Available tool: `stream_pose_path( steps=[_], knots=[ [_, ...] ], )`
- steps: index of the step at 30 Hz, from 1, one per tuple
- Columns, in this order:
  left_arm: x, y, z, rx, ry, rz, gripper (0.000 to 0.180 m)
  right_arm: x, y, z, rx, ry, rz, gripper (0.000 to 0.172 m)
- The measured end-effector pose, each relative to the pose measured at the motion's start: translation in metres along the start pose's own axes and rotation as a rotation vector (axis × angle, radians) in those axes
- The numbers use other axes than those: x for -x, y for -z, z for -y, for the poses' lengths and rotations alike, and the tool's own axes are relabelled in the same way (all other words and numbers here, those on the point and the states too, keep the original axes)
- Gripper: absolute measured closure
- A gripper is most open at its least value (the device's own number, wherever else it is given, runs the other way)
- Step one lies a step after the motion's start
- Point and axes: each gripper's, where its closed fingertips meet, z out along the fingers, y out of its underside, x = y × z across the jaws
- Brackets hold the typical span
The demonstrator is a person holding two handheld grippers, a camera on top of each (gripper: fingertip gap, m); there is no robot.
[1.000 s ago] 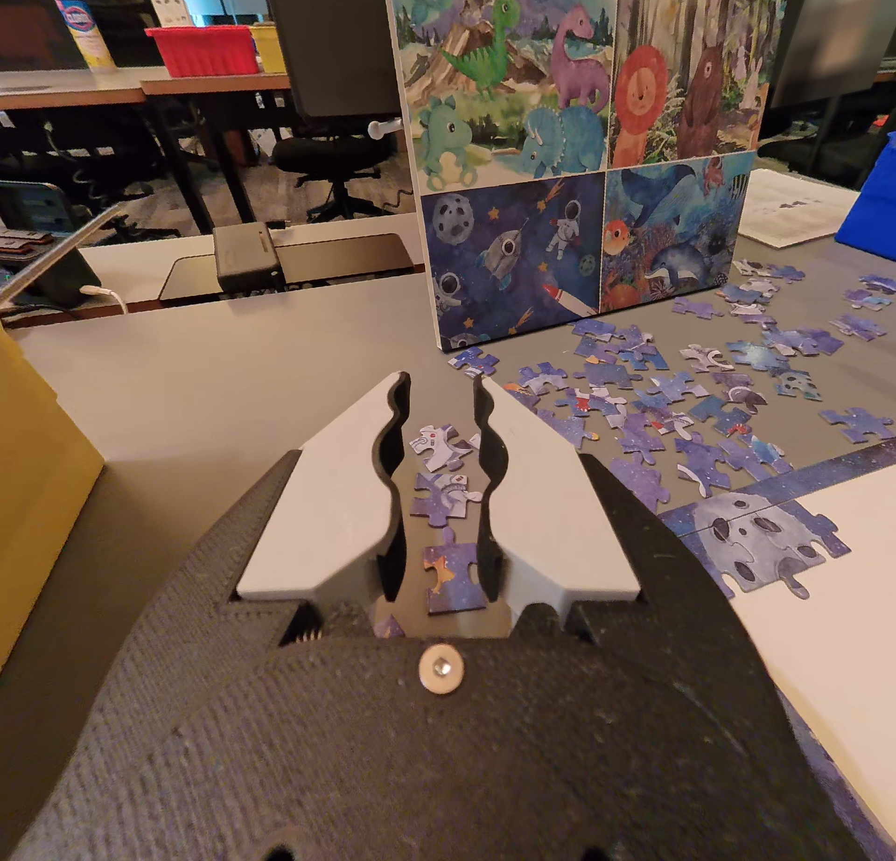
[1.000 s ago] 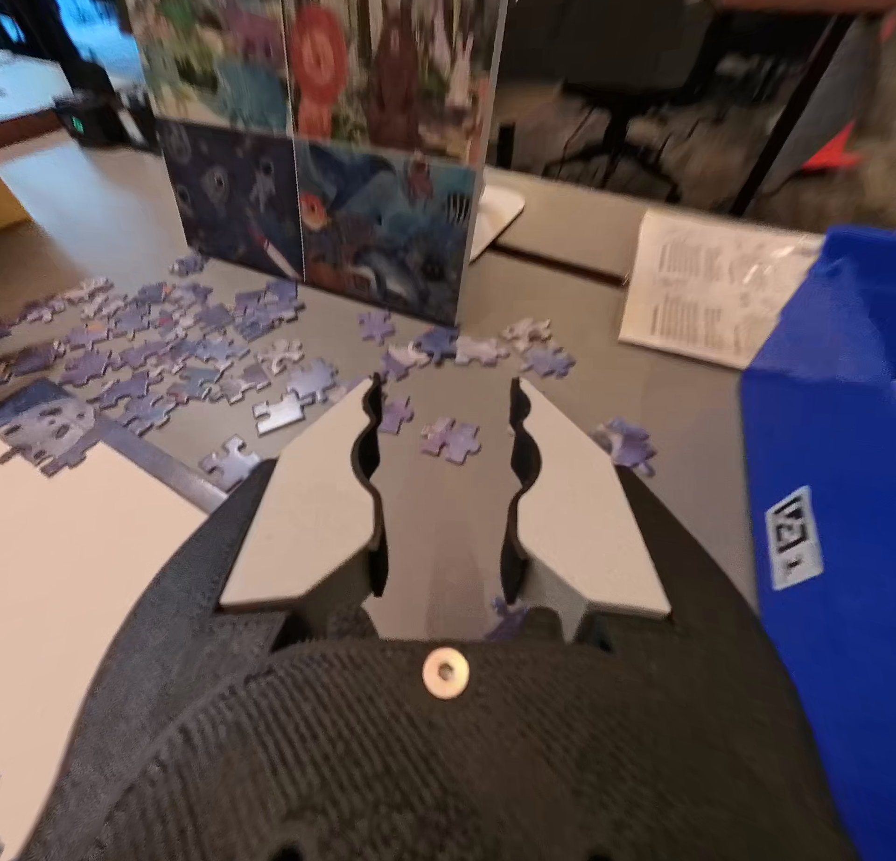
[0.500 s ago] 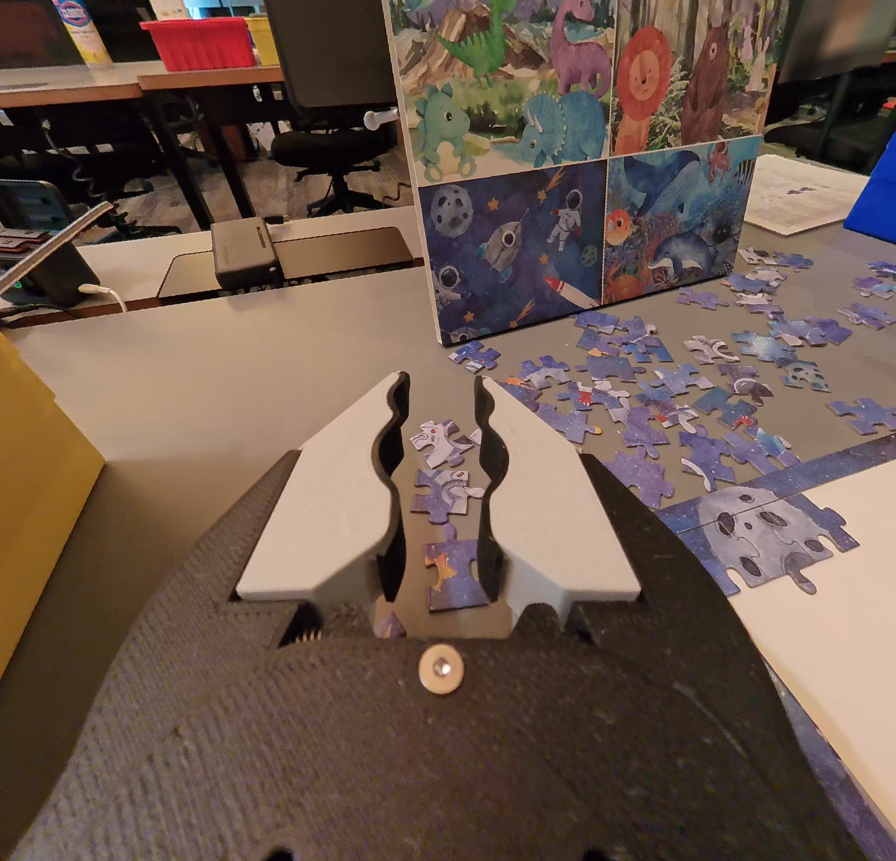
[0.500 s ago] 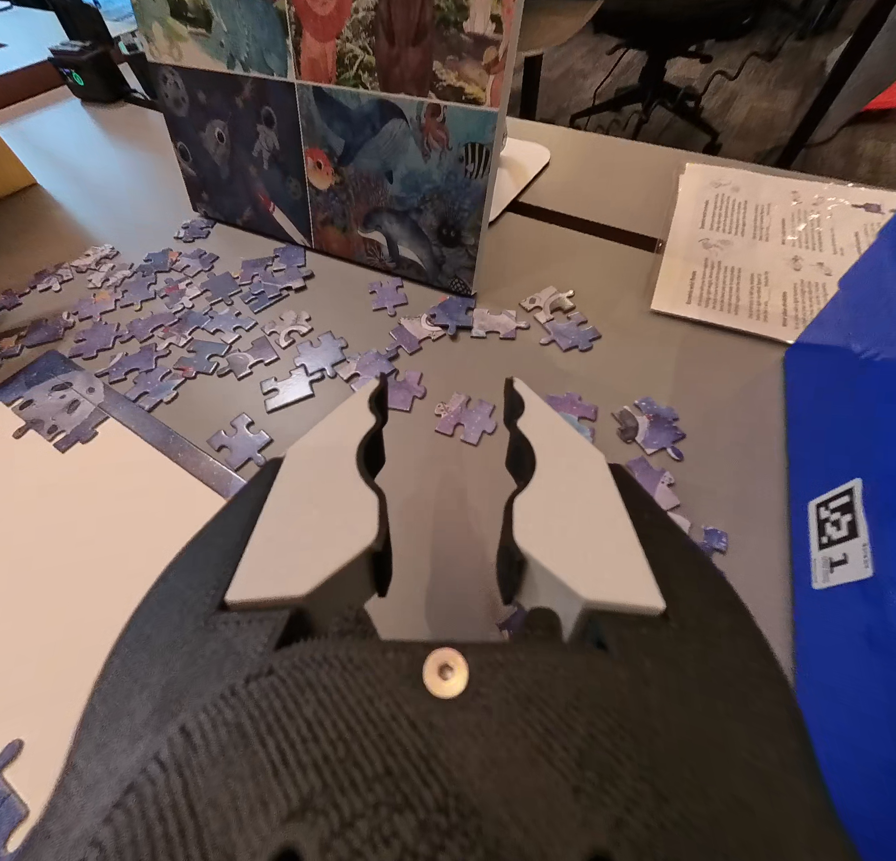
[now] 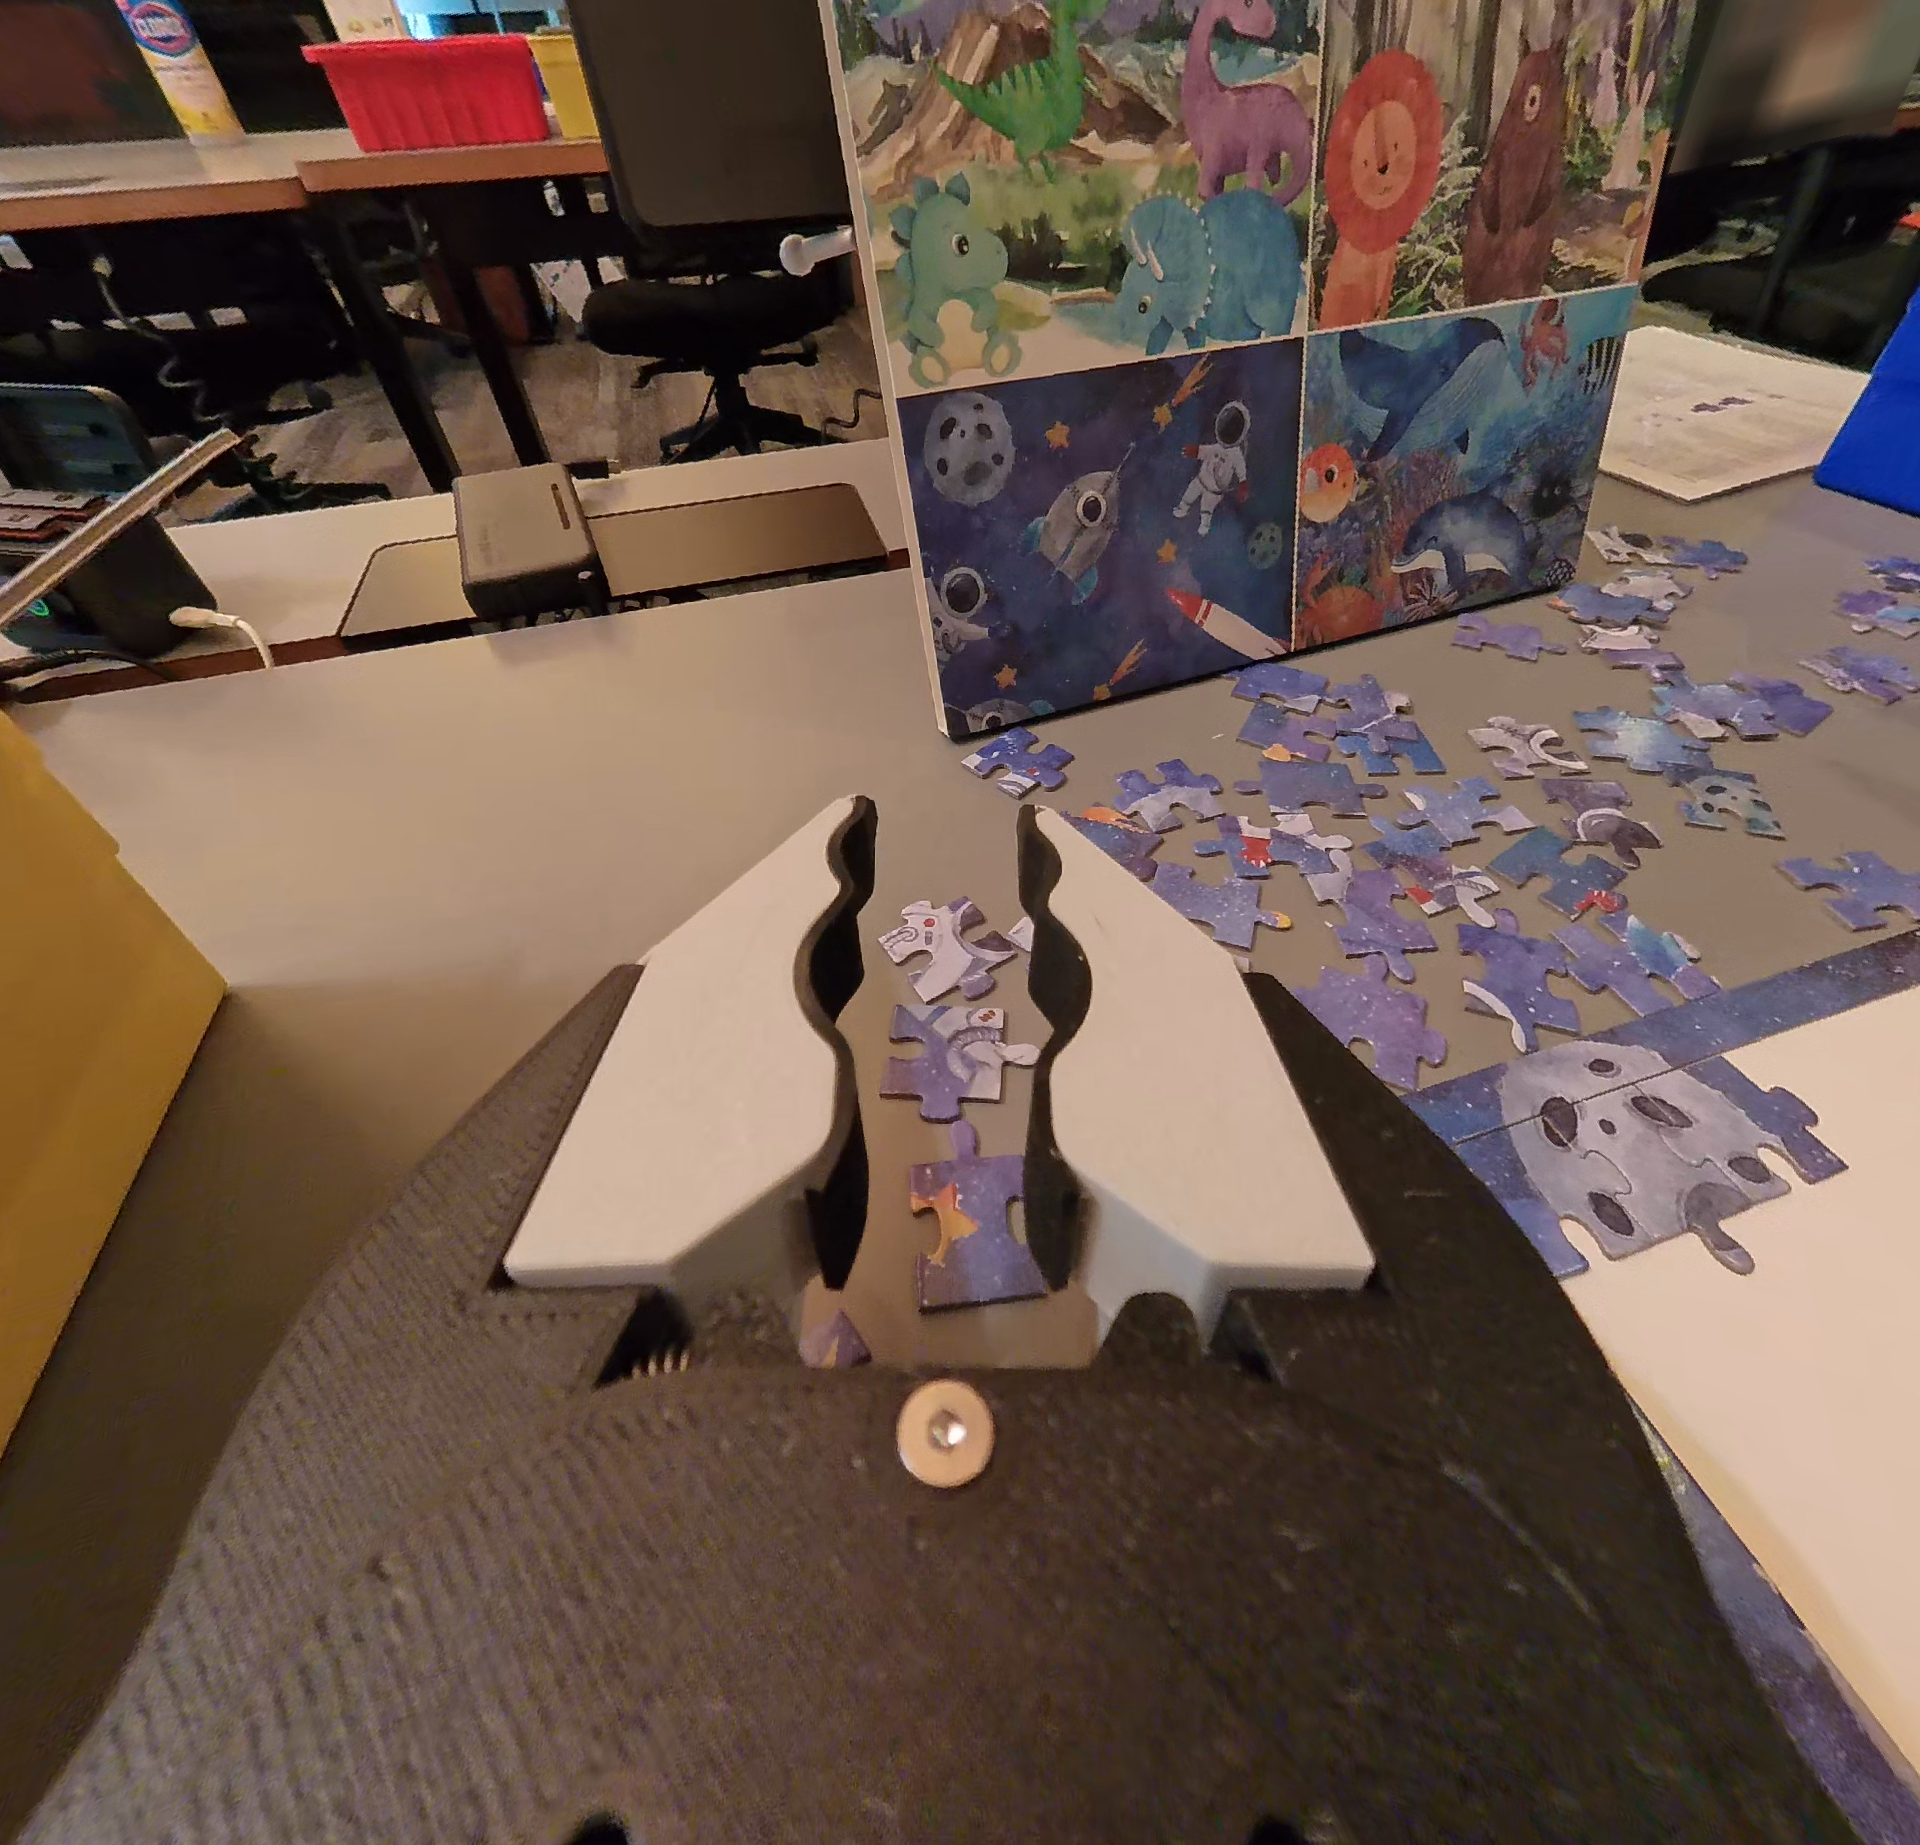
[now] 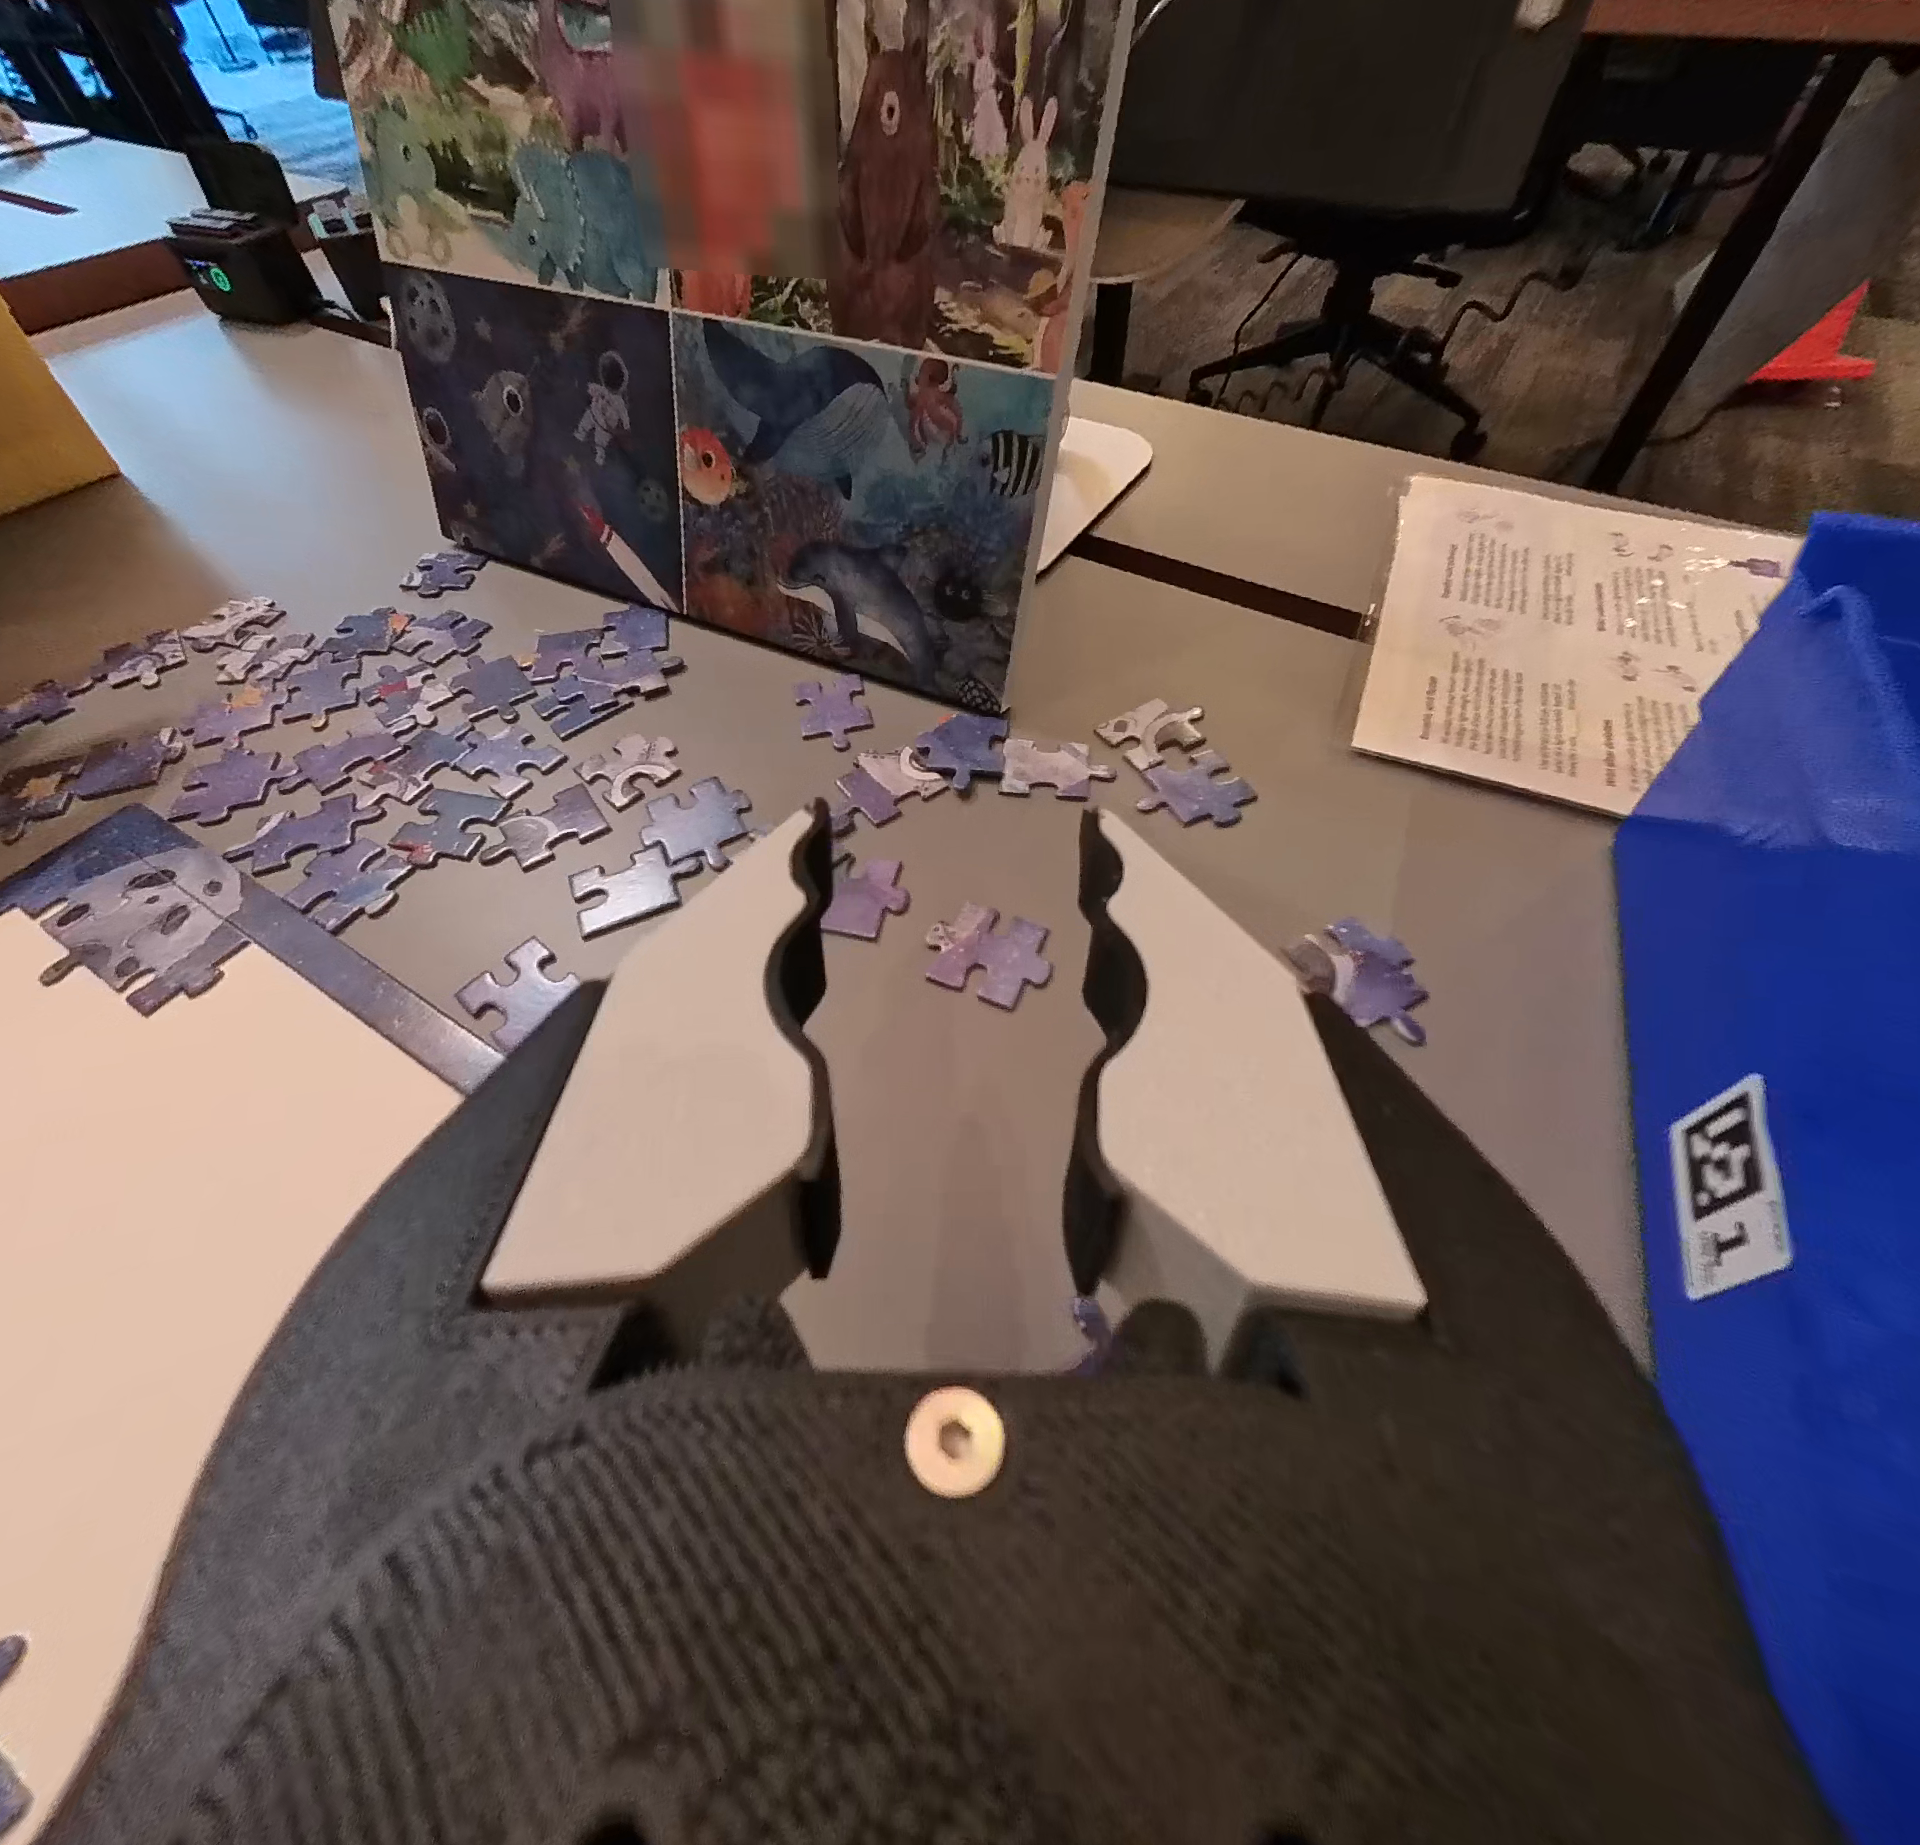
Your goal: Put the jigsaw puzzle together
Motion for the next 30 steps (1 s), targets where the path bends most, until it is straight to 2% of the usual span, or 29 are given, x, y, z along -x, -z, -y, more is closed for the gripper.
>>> stream_pose_path(
  steps=[11,30],
  knots=[
    [0.0,0.0,0.0,0.001,-0.001,-0.002,0.155,0.012,-0.01,-0.016,0.079,0.029,0.037,0.123],
    [-0.001,-0.001,-0.002,0.009,-0.003,-0.005,0.154,0.02,-0.014,-0.022,0.108,0.039,0.059,0.123]
  ],
)
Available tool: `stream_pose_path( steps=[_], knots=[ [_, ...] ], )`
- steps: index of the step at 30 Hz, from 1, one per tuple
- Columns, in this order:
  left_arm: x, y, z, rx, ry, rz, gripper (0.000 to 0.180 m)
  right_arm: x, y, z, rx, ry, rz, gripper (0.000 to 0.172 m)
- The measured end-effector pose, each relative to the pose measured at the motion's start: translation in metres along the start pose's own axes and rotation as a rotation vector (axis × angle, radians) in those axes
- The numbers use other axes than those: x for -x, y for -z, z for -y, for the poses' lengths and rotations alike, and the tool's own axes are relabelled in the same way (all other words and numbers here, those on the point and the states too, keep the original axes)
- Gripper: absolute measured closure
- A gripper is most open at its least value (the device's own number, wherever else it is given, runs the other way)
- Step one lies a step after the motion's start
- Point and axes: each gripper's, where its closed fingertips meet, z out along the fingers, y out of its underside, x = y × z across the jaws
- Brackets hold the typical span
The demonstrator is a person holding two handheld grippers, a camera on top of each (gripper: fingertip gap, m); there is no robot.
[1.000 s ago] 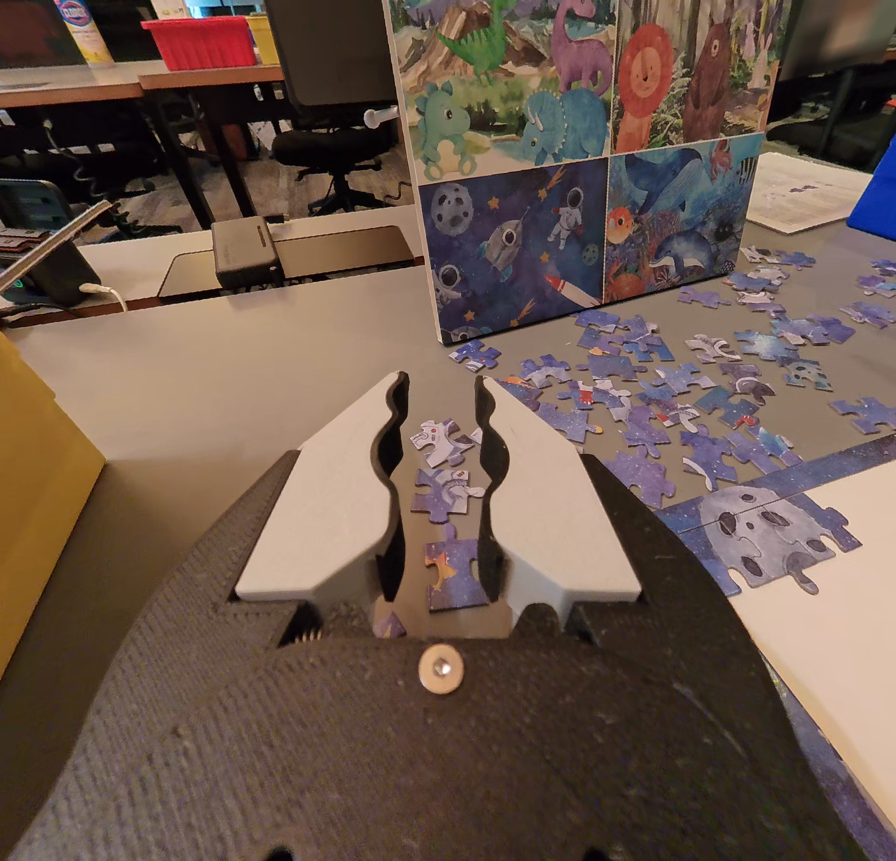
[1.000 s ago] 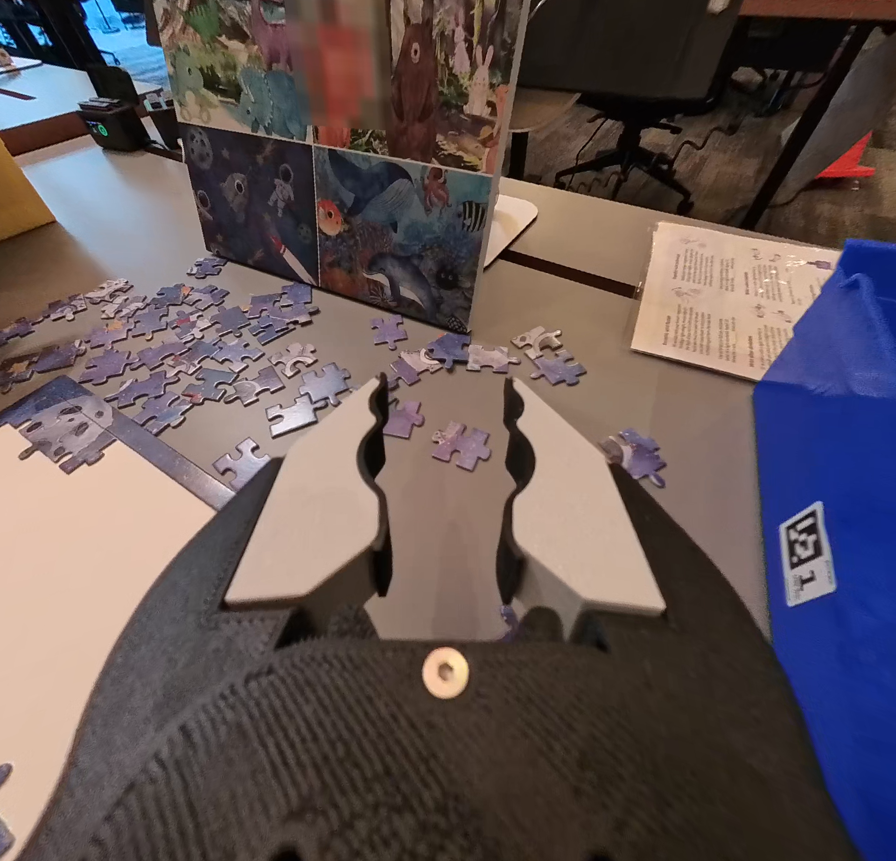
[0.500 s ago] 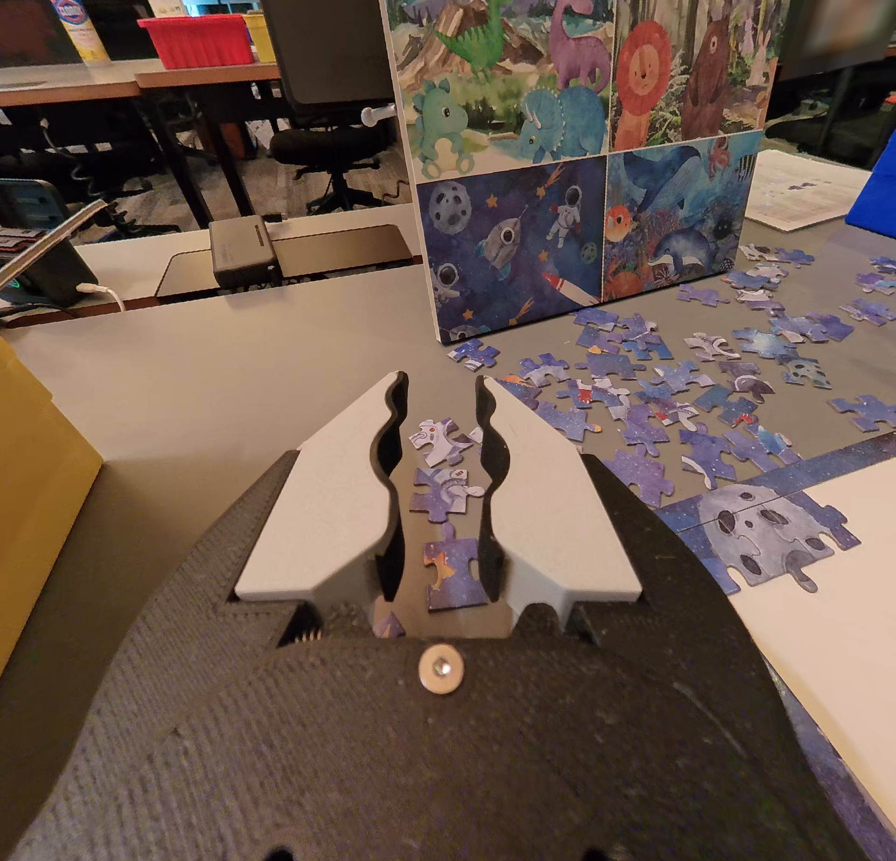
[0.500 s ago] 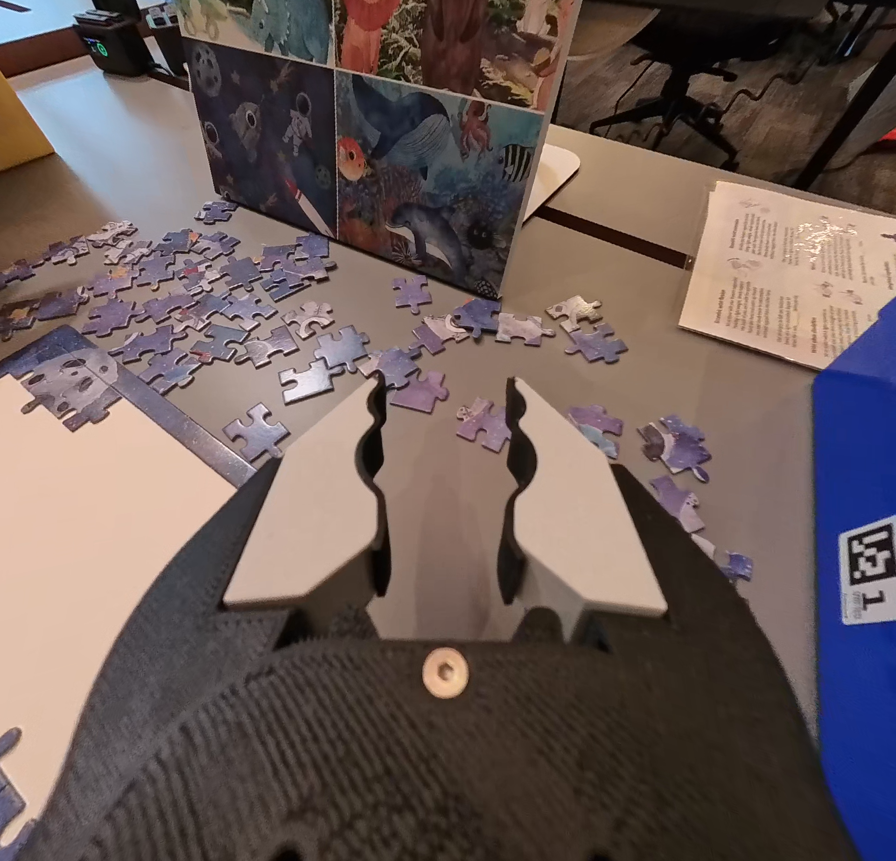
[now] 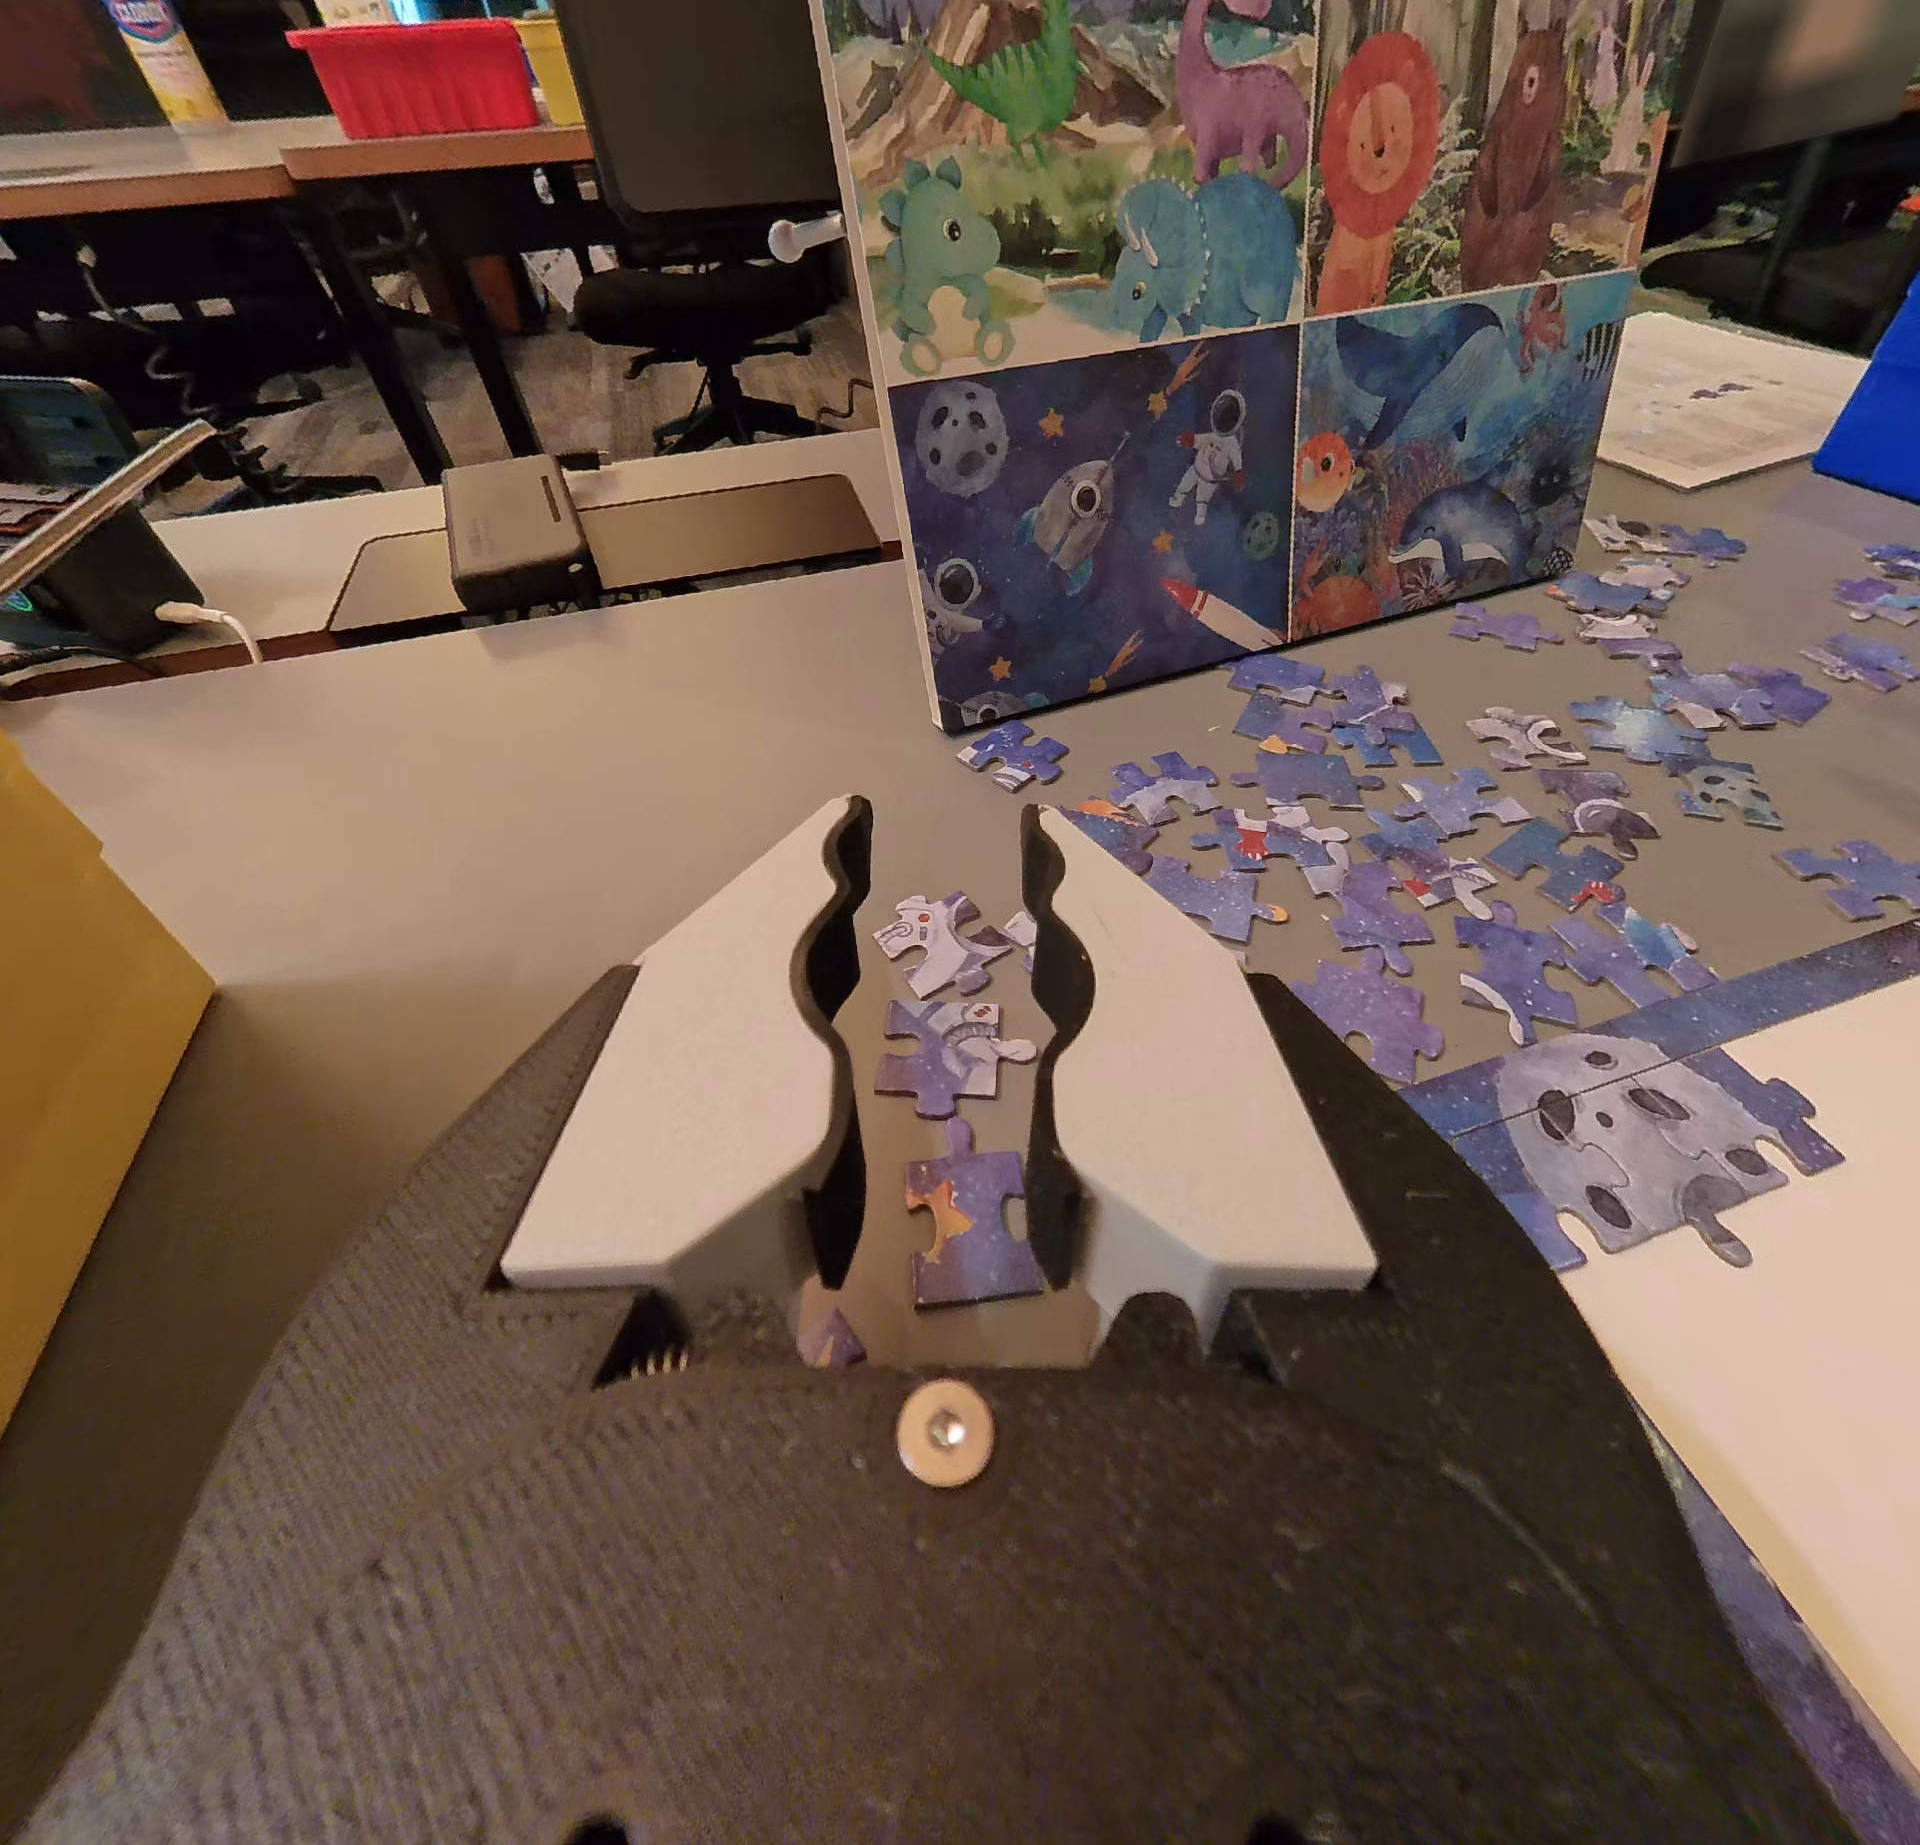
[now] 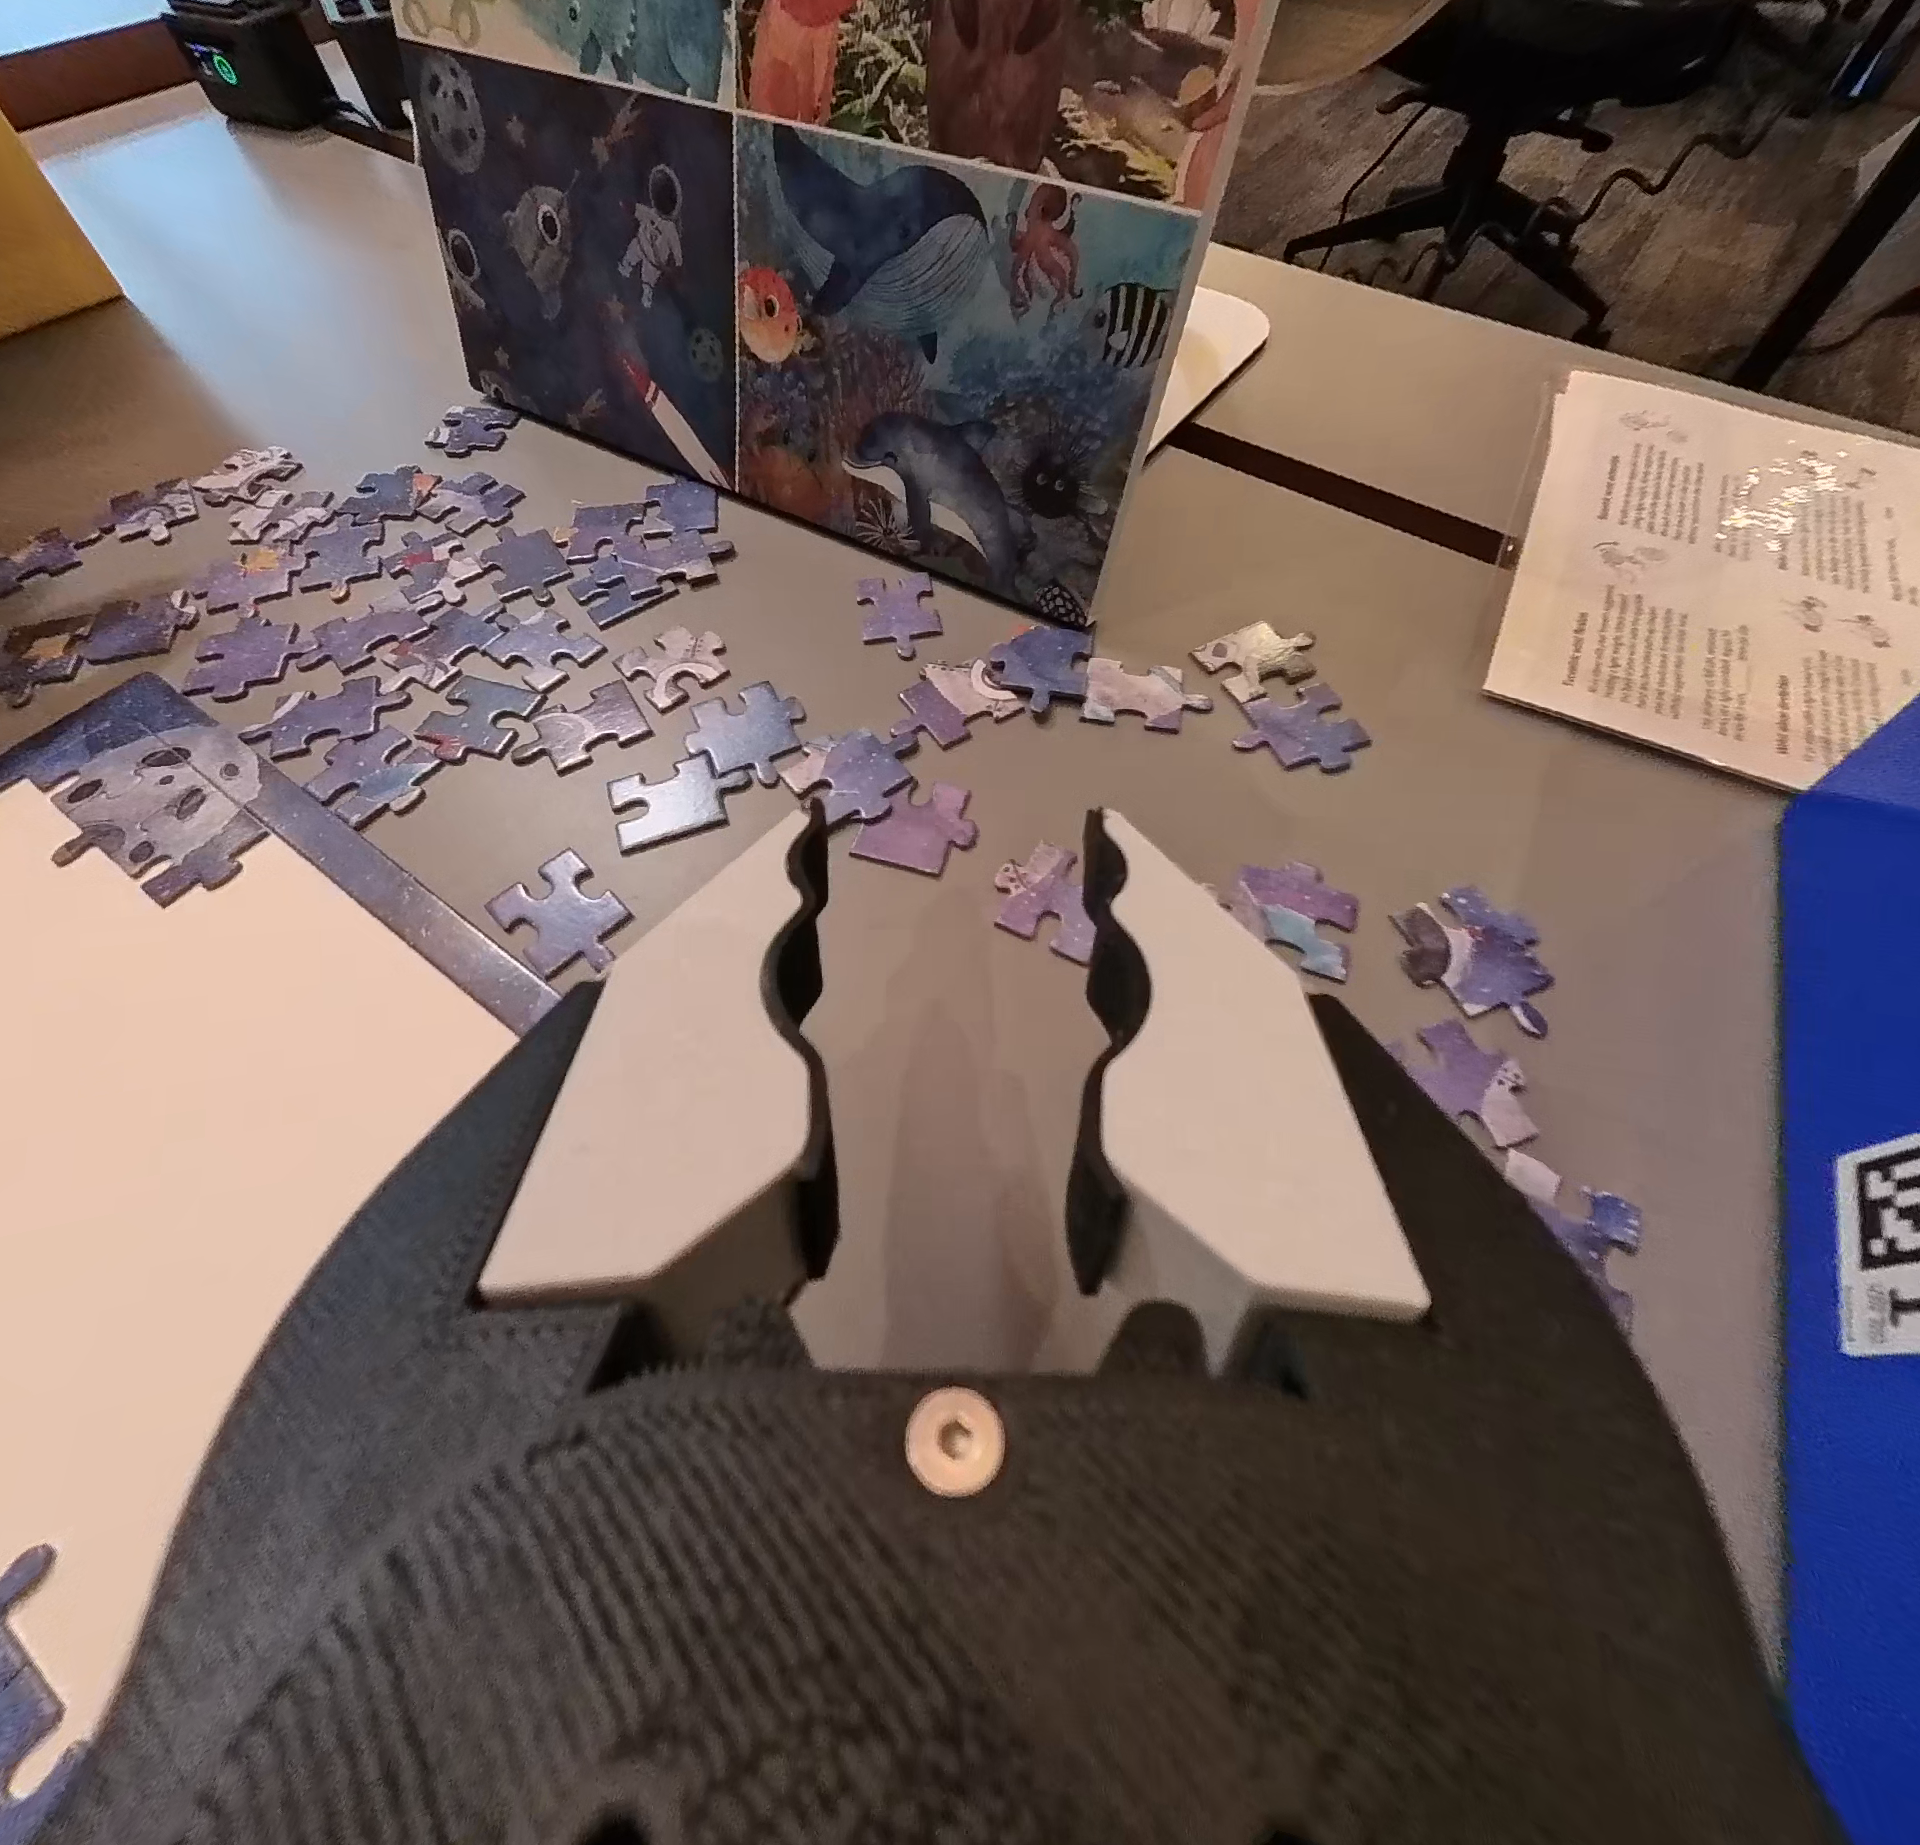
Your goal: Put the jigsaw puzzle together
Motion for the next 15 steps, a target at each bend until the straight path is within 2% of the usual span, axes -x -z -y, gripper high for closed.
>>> stream_pose_path(
  steps=[15],
  knots=[
    [-0.002,-0.001,-0.001,0.008,0.004,-0.01,0.153,0.005,-0.009,-0.012,0.045,0.002,0.019,0.124]
  ],
)
